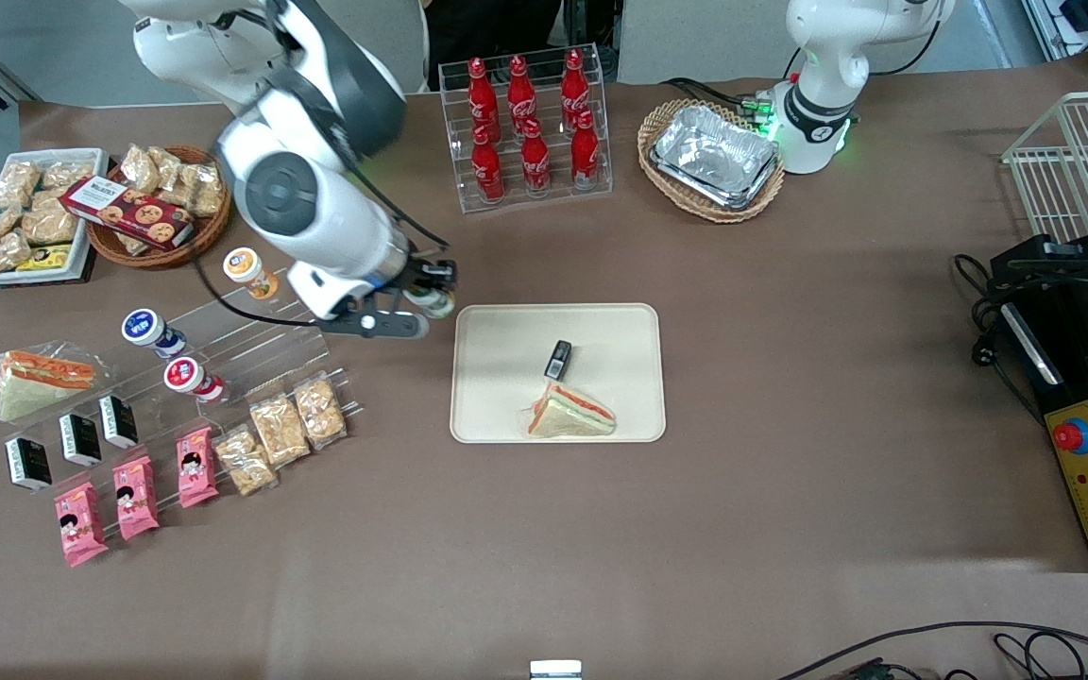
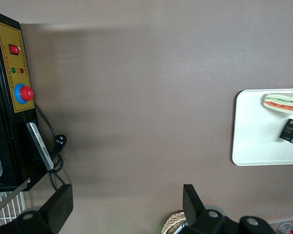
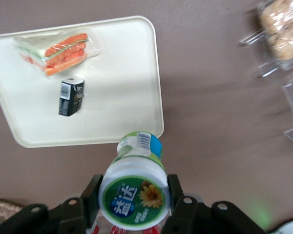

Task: Place green gum on tray
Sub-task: 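Lift the green gum bottle and carry it toward the cream tray, then lower the bottle onto the tray beside the black box and open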

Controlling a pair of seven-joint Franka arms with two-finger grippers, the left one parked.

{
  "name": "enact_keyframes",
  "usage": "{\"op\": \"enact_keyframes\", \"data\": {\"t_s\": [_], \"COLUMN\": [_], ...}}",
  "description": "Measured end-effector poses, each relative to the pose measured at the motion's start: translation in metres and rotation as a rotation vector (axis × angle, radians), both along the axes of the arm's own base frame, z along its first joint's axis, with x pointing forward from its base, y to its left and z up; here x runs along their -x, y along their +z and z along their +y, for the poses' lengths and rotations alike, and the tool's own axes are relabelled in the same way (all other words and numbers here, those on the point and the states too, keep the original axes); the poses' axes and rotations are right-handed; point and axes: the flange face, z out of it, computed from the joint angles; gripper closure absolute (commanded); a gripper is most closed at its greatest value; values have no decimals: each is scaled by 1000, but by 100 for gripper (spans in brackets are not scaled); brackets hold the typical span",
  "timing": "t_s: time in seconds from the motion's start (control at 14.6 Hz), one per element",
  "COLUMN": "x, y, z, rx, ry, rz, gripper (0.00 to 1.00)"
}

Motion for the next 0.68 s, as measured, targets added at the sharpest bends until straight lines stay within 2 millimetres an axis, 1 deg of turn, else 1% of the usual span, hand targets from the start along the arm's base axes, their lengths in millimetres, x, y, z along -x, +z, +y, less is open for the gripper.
{"op": "enact_keyframes", "data": {"t_s": [0.21, 0.55, 0.68], "x": [13, 18, 22], "y": [-49, -137, -168], "z": [18, 25, 33], "rx": [14, 28, 24], "ry": [-5, -18, -23], "rz": [-22, -78, -78], "gripper": [91, 91, 91]}}
